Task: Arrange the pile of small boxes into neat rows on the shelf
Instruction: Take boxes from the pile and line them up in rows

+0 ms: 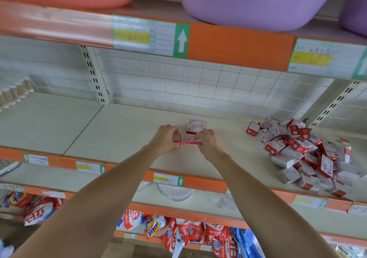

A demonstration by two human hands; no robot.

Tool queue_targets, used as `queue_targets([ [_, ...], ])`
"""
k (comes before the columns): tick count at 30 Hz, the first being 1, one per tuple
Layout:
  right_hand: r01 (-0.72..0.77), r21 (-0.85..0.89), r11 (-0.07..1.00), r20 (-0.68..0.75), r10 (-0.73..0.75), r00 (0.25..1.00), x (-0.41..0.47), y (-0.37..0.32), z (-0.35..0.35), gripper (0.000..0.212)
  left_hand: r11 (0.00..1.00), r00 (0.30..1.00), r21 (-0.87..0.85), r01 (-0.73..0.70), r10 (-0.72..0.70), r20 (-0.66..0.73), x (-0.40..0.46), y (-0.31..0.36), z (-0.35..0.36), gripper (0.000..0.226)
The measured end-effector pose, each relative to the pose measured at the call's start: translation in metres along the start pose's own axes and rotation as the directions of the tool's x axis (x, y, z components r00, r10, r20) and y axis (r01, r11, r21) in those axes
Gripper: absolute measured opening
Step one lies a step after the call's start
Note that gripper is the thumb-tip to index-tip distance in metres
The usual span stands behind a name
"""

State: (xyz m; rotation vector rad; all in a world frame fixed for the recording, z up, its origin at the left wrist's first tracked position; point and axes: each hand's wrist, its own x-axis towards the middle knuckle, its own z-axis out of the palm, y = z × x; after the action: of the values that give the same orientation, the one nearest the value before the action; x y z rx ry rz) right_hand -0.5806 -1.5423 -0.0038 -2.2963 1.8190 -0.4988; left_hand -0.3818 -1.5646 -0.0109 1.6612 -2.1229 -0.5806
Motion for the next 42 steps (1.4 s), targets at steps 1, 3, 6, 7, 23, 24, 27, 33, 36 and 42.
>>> queue_targets([
  [1,-0.004,-0.003,1.000,0.000,0.004,1.000,0.001,-0.001,0.001,0.026,1.000,1.000,-0.003,-0.002,0.002,-0.001,0.000,0.000,0.000,0.038],
  [3,-0.009,-0.008,1.000,-0.002,0.009,1.000,0.003,-0.002,0.003,0.027,1.000,1.000,-0.010,-0.004,0.004,0.001,0.001,-0.001,0.000,0.037],
  [6,-0.007,-0.012,1.000,-0.019,0.007,1.000,0.004,-0.003,0.005,0.028,1.000,1.000,-0.010,-0.006,0.006,0.010,0.002,-0.002,0.000,0.035],
  [7,-0.009,-0.012,1.000,-0.022,0.008,1.000,0.005,-0.003,0.005,0.028,1.000,1.000,-0.011,-0.008,0.008,0.011,0.002,-0.003,0.000,0.034],
  [23,-0.055,-0.029,0.998,0.031,0.055,0.998,0.013,-0.003,0.006,0.033,0.999,1.000,-0.040,-0.009,0.010,0.014,-0.001,-0.005,-0.007,0.034],
  [24,-0.060,-0.029,0.998,0.047,0.061,0.997,0.014,-0.004,0.005,0.033,0.999,1.000,-0.041,-0.005,0.006,0.014,-0.002,-0.005,-0.008,0.033],
  [27,-0.090,-0.012,0.996,0.116,0.091,0.989,0.020,-0.007,0.001,0.035,0.999,1.000,-0.039,-0.007,0.007,0.009,-0.005,-0.004,-0.010,0.030],
  [33,-0.106,-0.044,0.993,0.166,0.112,0.980,0.023,-0.015,-0.005,0.033,0.998,1.000,-0.057,-0.017,0.018,0.012,-0.008,-0.006,-0.021,0.026],
  [36,-0.069,-0.004,0.998,0.151,0.069,0.986,0.020,-0.022,-0.002,0.032,0.997,1.000,-0.080,0.006,-0.006,0.002,-0.011,-0.006,-0.028,0.025],
  [42,-0.017,0.024,1.000,0.145,0.013,0.989,0.017,-0.045,0.002,0.029,0.983,0.999,-0.181,-0.017,0.024,0.041,-0.012,-0.003,-0.040,0.039],
])
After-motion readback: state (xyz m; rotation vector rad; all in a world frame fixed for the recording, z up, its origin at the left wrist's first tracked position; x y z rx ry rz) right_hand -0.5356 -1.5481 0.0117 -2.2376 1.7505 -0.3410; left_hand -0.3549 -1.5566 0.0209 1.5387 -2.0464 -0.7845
